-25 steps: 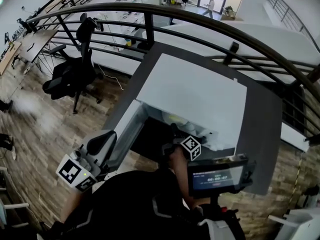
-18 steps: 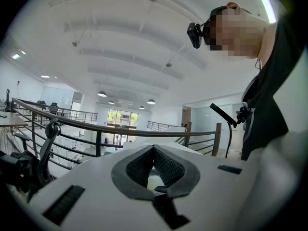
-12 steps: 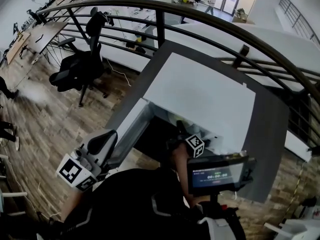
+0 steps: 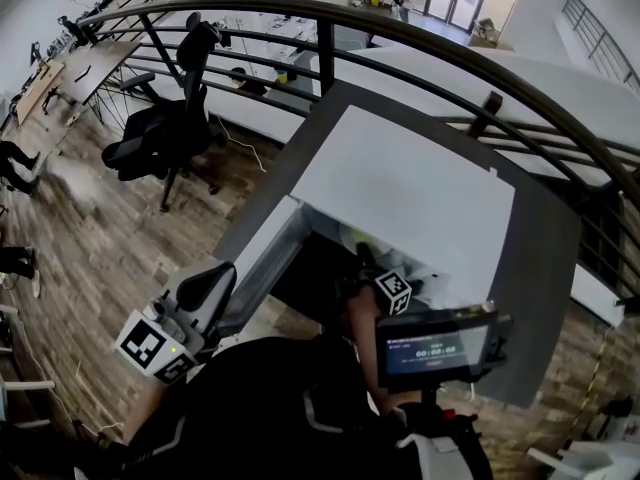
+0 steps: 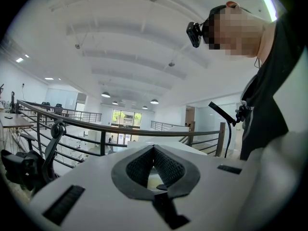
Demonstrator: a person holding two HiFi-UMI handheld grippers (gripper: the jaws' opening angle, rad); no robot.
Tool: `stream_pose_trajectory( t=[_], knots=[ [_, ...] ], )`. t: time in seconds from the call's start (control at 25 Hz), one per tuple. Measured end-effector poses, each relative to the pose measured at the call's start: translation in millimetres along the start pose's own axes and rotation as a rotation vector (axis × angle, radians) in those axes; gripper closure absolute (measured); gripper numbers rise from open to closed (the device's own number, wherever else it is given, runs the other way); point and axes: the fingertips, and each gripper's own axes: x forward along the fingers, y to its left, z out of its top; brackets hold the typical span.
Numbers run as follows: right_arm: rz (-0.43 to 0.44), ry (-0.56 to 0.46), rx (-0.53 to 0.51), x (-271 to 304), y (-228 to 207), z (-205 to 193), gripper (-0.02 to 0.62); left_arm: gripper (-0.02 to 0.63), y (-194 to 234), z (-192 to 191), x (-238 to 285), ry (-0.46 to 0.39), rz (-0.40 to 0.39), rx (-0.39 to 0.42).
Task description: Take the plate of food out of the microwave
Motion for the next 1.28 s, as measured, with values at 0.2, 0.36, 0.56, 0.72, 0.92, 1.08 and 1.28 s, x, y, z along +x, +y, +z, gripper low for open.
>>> stream_pose_trajectory(
  t=[0.2,0.36,0.56,0.72,0.92,1.08,1.28],
  knots=[
    [0.02,-0.03,0.013,-6.5,2.1,1.4,0.405,0.604,-0.5,-1.0,0.8,0.0,-0.016,0.01],
    [0.039,-0.042,0.025,-10.5,3.7,4.4,0.443,0.604,0.0,-4.9,1.8,0.003,-0.026,0.013],
    [0.087,-0.05,0.012,-24.6,7.5,-3.7,0.555,0.604,-1.6,-6.7,-8.6,-0.005,-0.04,0.013],
    [0.079,-0.055,-0.011,-35.2,7.0,-5.3,0.571,0.604,-7.0,-6.7,-11.6,-0.011,-0.058,0.008],
    [0.082,-0.049,-0.058,-50.5,4.3,-11.8,0.571,0.604,-5.2,-7.6,-21.6,-0.022,-0.082,-0.006],
    [0.11,-0.037,-0.077,-67.4,11.4,-16.5,0.571,0.604,-8.7,-8.9,-27.1,-0.03,-0.11,-0.014],
    [0.151,-0.014,-0.077,-97.2,23.5,-34.4,0.572,0.604,-21.2,-12.5,-40.8,-0.047,-0.159,-0.023]
  ],
)
